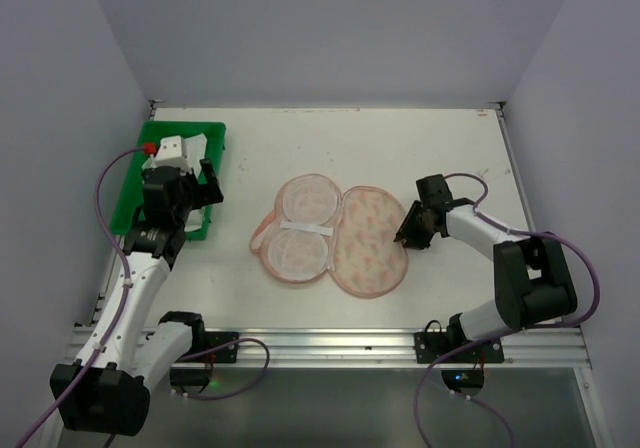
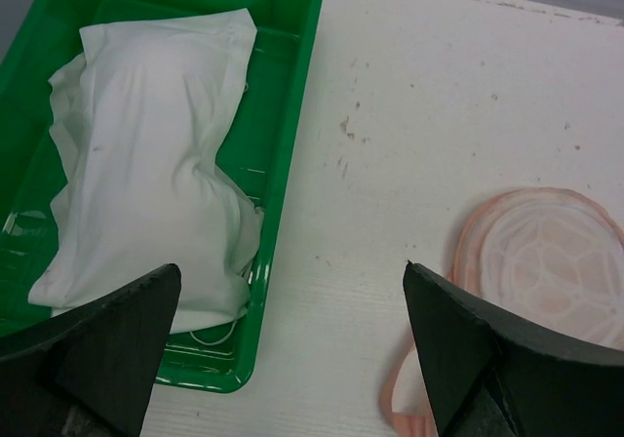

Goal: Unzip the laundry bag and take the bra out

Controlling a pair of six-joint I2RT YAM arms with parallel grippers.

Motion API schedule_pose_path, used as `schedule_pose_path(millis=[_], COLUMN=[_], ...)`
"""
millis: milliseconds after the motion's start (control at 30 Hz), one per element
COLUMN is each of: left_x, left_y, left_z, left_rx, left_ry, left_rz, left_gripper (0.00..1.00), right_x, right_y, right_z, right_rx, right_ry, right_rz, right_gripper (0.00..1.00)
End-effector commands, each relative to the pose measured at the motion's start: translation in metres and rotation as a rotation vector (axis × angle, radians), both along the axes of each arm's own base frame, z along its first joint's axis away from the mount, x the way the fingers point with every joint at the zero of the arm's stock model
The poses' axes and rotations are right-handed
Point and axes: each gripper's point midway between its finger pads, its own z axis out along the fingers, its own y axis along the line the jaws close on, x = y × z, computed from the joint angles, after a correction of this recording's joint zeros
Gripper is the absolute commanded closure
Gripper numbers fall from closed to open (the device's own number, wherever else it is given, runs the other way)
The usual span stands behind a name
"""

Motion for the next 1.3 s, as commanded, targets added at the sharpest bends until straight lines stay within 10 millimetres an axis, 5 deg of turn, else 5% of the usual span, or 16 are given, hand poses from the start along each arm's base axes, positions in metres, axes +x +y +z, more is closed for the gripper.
schedule_pose_path(millis=[0,200,500,567,600,700,800,1267], left_x=[0.003,0.003,0.002,0.003,0.003,0.002,0.001,-0.002], left_y=[0.001,0.001,0.000,0.000,0.000,0.000,0.000,-0.001], left_z=[0.014,0.013,0.013,0.013,0.012,0.013,0.015,0.017], left_rx=[0.020,0.023,0.027,0.026,0.027,0.031,0.037,0.058], left_ry=[-0.061,-0.060,-0.061,-0.063,-0.063,-0.066,-0.072,-0.080], left_rz=[0.005,0.005,0.003,0.001,0.002,0.003,0.005,0.010], left_gripper=[0.00,0.00,0.00,0.00,0.00,0.00,0.00,0.00], right_x=[0.007,0.005,0.009,0.013,0.011,0.012,0.014,0.017], right_y=[0.005,0.001,-0.005,-0.012,-0.017,-0.021,-0.019,0.025], right_z=[0.007,0.005,0.018,0.023,0.023,0.021,0.019,0.001], right_rx=[0.017,-0.010,-0.084,-0.139,-0.174,-0.216,-0.218,-0.151], right_ry=[-0.016,-0.013,-0.062,-0.073,-0.056,-0.020,0.000,0.099], right_rz=[0.009,0.016,0.062,0.074,0.084,0.117,0.134,0.216], right_gripper=[0.70,1.00,1.00,0.92,0.78,0.56,0.45,0.46])
